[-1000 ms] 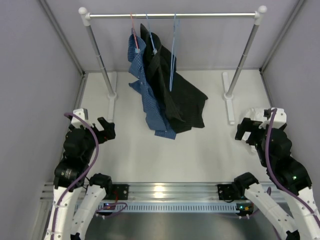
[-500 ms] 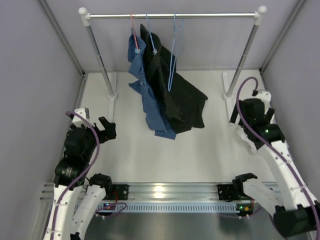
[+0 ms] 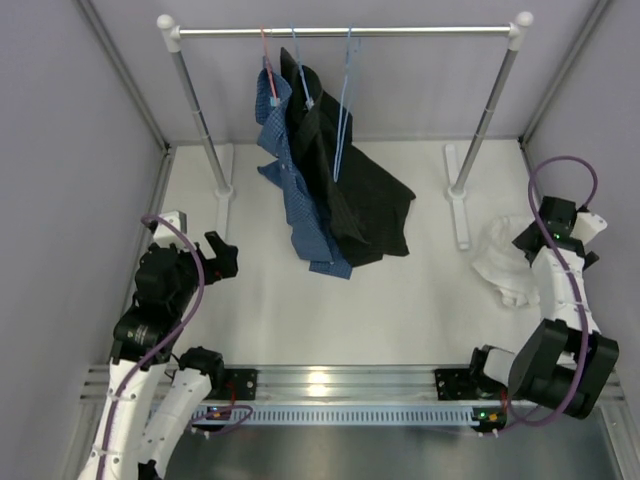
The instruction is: Place the shirt on the hanger
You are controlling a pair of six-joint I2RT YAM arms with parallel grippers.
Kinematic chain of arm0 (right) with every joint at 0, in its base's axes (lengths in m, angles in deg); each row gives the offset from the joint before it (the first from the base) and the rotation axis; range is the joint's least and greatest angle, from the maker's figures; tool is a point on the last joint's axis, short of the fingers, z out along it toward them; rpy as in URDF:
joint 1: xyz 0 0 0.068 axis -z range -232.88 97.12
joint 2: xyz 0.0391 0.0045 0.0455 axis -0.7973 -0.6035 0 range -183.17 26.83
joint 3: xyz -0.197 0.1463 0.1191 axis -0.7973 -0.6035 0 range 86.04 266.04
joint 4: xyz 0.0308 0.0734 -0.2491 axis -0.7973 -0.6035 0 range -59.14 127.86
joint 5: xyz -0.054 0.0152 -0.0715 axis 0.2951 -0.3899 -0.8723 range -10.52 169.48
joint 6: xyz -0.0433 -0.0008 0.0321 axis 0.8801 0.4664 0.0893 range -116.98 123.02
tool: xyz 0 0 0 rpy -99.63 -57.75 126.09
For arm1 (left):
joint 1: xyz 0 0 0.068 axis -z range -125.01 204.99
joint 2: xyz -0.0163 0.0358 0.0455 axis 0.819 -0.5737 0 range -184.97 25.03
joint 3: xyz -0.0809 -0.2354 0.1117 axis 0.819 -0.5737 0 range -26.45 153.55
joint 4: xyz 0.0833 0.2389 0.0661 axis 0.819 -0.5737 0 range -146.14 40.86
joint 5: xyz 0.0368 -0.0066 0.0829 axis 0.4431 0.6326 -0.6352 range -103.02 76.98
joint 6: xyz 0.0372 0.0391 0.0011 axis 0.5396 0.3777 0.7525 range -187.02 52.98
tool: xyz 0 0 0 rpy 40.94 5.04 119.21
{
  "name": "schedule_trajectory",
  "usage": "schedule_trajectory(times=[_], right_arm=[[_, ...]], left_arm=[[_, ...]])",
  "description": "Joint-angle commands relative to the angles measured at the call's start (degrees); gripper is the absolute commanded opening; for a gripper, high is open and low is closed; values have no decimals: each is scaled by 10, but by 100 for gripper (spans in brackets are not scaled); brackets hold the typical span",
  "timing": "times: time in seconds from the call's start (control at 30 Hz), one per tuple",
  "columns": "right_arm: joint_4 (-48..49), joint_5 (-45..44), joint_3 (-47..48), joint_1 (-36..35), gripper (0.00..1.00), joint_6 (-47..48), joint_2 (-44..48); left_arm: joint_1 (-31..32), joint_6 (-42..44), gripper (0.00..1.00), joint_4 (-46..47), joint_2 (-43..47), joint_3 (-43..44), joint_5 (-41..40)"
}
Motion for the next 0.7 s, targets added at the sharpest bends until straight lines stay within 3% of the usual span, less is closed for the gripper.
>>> schedule_trajectory(times=[0.0,0.13,0.17,0.23,0.27,0.33,0.4,0.47,0.53,0.67], right_arm=[[87,182,-24,33,95,9,-45],[130,228,-47,25,90,16,-88],[133,244,-47,21,82,18,-104],[138,258,-46,14,59,28,-109],[136,260,-41,1,34,34,-105],[120,256,-32,-16,0,54,-71],[83,236,-17,-67,0,60,-24],[55,220,-7,-133,0,61,72],[13,221,-6,-155,0,47,172],[-52,323,3,-160,0,19,312]], left_arm=[[2,0,98,30,5,3,4],[2,-1,98,30,16,0,-3],[3,-1,98,30,16,0,-3],[4,-1,98,30,15,0,-2],[4,-1,98,30,12,1,-3],[4,1,98,30,12,1,-5],[4,1,98,31,12,0,-12],[4,1,98,30,14,1,-17],[4,0,98,29,15,0,-24],[4,-1,98,29,14,1,-31]])
